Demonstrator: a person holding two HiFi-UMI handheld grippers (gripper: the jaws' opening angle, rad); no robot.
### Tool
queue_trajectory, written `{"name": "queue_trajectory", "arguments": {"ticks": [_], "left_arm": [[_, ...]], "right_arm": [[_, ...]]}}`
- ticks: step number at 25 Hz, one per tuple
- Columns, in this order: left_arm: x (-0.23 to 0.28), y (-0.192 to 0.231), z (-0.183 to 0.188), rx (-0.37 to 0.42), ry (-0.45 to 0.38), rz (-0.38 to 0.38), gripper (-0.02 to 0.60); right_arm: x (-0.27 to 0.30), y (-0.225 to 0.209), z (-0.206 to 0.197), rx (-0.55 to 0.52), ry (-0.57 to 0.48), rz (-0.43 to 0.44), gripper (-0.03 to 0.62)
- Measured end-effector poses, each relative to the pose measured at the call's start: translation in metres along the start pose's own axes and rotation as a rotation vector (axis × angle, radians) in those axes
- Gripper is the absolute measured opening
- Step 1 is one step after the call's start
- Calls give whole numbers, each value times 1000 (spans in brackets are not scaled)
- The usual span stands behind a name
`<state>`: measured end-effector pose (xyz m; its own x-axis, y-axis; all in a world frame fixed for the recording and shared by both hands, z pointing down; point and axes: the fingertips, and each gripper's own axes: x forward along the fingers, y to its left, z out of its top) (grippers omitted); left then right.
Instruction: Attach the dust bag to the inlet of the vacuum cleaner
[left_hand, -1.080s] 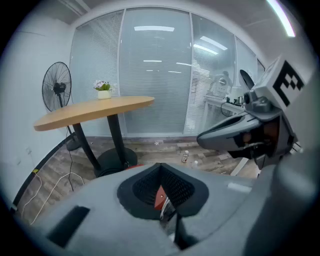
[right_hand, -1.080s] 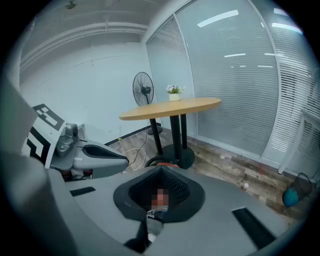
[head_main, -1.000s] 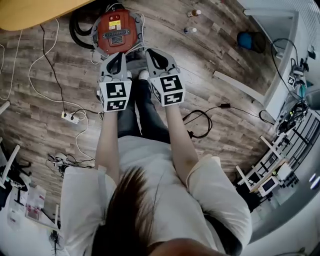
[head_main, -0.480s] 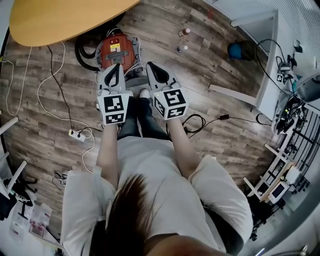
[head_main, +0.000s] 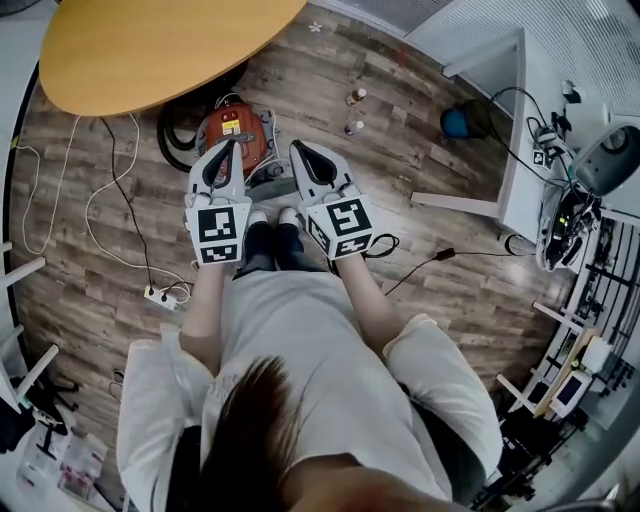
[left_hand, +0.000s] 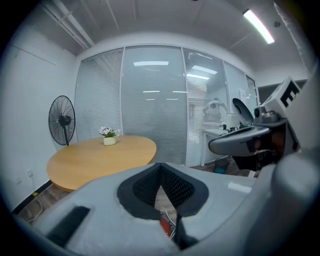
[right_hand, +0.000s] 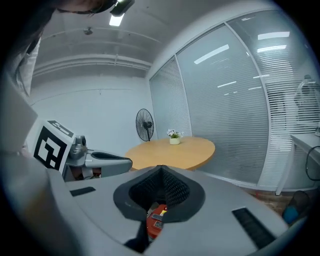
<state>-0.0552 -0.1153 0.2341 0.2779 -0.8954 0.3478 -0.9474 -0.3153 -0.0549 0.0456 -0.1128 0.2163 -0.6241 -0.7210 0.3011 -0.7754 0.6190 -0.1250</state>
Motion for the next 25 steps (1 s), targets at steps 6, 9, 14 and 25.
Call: {"name": "queue_trajectory", "arguments": {"ticks": [6, 9, 14, 25], "left_arm": [[-23, 1, 40, 1, -74, -3, 17], [-34, -4, 59, 7, -113, -10, 17], [-50, -6, 92, 12, -188, -20, 17], [-71, -16, 124, 18, -270, -41, 17]], "right_arm": [[-25, 6, 36, -25, -60, -1, 2], [-37, 5, 50, -34, -79, -5, 2], [-49, 8, 74, -61, -120, -8, 2], [-76, 10, 98, -82, -149, -11, 2]]}}
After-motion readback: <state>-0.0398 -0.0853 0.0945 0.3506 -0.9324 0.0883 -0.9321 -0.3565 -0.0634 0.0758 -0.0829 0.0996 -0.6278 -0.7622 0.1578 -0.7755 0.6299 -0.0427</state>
